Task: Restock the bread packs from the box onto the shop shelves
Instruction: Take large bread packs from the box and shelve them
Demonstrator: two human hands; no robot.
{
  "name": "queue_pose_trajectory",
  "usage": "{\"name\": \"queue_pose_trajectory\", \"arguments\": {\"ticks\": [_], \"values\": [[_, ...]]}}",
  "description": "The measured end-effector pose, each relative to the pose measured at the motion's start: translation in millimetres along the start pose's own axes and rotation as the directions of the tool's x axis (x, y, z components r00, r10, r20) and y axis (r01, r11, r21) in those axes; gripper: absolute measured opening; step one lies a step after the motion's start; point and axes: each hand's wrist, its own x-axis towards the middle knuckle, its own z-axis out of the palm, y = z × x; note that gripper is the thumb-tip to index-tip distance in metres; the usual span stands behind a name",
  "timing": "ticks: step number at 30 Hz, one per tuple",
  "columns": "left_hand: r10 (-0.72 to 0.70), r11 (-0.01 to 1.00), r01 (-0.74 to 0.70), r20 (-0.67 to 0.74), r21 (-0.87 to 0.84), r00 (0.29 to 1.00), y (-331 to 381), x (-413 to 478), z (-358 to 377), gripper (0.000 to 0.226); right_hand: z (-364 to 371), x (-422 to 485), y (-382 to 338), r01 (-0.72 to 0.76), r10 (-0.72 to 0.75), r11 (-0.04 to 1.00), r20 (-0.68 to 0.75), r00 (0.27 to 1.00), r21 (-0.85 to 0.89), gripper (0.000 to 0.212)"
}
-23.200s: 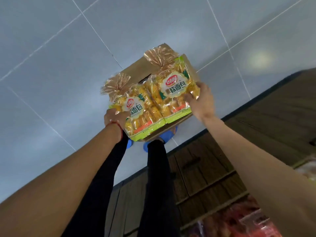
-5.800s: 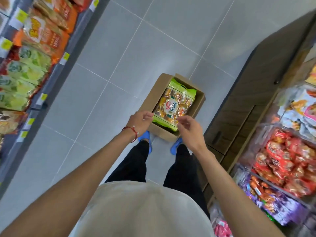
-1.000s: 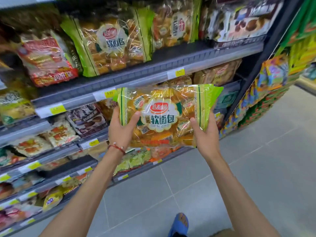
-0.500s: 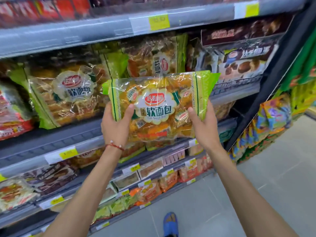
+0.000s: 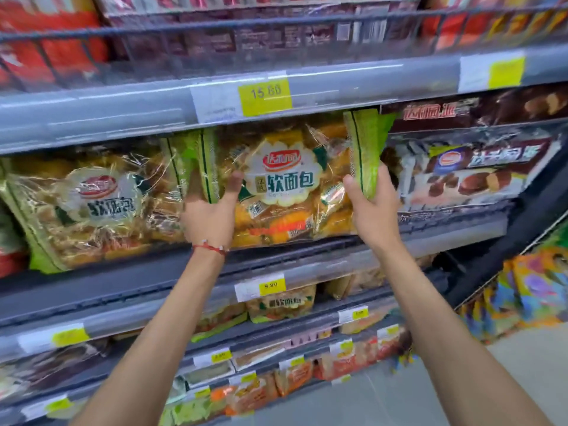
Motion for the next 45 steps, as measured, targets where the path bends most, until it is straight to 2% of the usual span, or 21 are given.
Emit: {"name": "queue_pose_trajectory", "arguments": {"ticks": [4, 7, 10, 11, 12, 13, 19, 21, 23, 25, 28, 30, 32, 33, 35, 37, 39, 41, 45], "values": [[-0.041, 0.993, 0.051, 0.09, -0.102, 0.995, -14.7, 1.3, 16.0, 0.093, 1.8, 27.4, 23.7, -0.075, 0.074, 0.997, 0.131, 0.989, 0.004, 0.023], [-0.055, 0.986, 0.076, 0.136, -0.151, 0.989, -23.2, -2.2, 23.9, 0.077, 0.0, 40.5, 48.6, -0.106, 0.116, 0.993, 0.267, 0.957, -0.051, 0.04], [-0.013, 0.992, 0.026, 0.109, -0.121, 0.994, -23.6, -1.8, 31.7, 0.069, -1.3, 48.5, 59.9, -0.114, 0.137, 0.989, 0.3, 0.944, -0.091, 0.041], [-0.002, 0.994, 0.013, 0.1, -0.105, 0.995, -24.1, -1.1, 34.4, 0.068, -0.7, 53.7, 65.1, -0.08, 0.097, 0.994, 0.304, 0.948, -0.07, 0.06], [0.006, 0.995, 0.003, 0.091, -0.102, 0.996, -22.3, -3.0, 36.1, 0.067, -1.2, 55.5, 65.4, -0.059, 0.065, 0.998, 0.291, 0.954, -0.029, 0.084], [0.013, 0.996, -0.006, 0.083, -0.085, 0.996, -25.2, -1.8, 38.3, 0.066, -0.8, 59.0, 67.7, -0.046, 0.041, 0.999, 0.271, 0.962, 0.011, 0.093], [0.017, 1.0, -0.016, 0.07, -0.004, 0.997, -25.2, 6.2, 46.3, 0.07, 4.8, 67.7, 71.2, -0.039, 0.037, 0.999, 0.222, 0.974, 0.007, 0.077], [0.063, 0.998, -0.063, 0.036, 0.003, 0.997, -24.2, 8.2, 48.3, 0.058, 8.4, 71.5, 72.3, -0.046, 0.033, 0.997, 0.205, 0.978, 0.056, 0.073], [0.077, 0.997, -0.077, 0.025, -0.004, 0.997, -26.3, 13.5, 51.7, 0.049, 12.5, 75.0, 73.2, -0.039, 0.024, 0.996, 0.196, 0.98, 0.077, 0.078], [0.067, 0.997, -0.069, 0.063, 0.026, 0.996, -29.7, 19.5, 54.3, 0.063, 14.5, 76.7, 71.9, -0.045, 0.027, 0.997, 0.232, 0.972, 0.07, 0.086], [0.026, 0.99, -0.039, 0.096, 0.136, 0.995, -46.2, 33.0, 57.4, 0.097, 14.7, 81.1, 72.8, -0.028, 0.028, 1.0, 0.287, 0.958, -0.006, 0.087], [0.003, 0.986, -0.022, 0.114, 0.165, 0.993, -49.9, 35.8, 60.5, 0.099, 13.3, 83.9, 71.9, 0.009, 0.004, 0.999, 0.32, 0.947, -0.038, 0.093], [0.013, 0.987, -0.032, 0.121, 0.155, 0.993, -38.7, 26.9, 58.8, 0.085, 11.6, 83.3, 69.7, -0.016, 0.036, 0.998, 0.343, 0.939, -0.059, 0.096], [0.025, 0.985, -0.044, 0.115, 0.166, 0.993, -41.0, 27.0, 58.6, 0.078, 11.4, 81.6, 68.6, -0.024, 0.048, 0.997, 0.336, 0.941, -0.075, 0.095], [0.037, 0.98, -0.051, 0.075, 0.191, 0.996, -39.4, 23.2, 56.3, 0.081, 7.9, 75.0, 66.2, -0.058, 0.082, 0.995, 0.305, 0.949, -0.087, 0.085], [0.057, 0.99, -0.059, 0.02, 0.131, 0.998, -40.0, 18.7, 54.5, 0.073, 5.3, 68.0, 66.7, -0.091, 0.118, 0.989, 0.253, 0.96, -0.114, 0.073], [0.056, 0.996, -0.055, -0.017, 0.067, 0.998, -36.5, 10.6, 52.2, 0.06, 1.2, 58.0, 60.7, -0.119, 0.148, 0.982, 0.213, 0.966, -0.145, 0.075], [0.083, 0.995, -0.082, -0.024, 0.049, 0.996, -35.8, 4.2, 50.2, 0.061, -2.0, 46.3, 54.1, -0.136, 0.162, 0.978, 0.166, 0.973, -0.158, 0.08], [0.15, 0.97, -0.133, -0.073, 0.205, 0.986, -35.6, -21.9, 48.5, 0.071, -7.0, 13.9, 42.3, -0.132, 0.15, 0.978, 0.103, 0.983, -0.159, 0.055]]}}
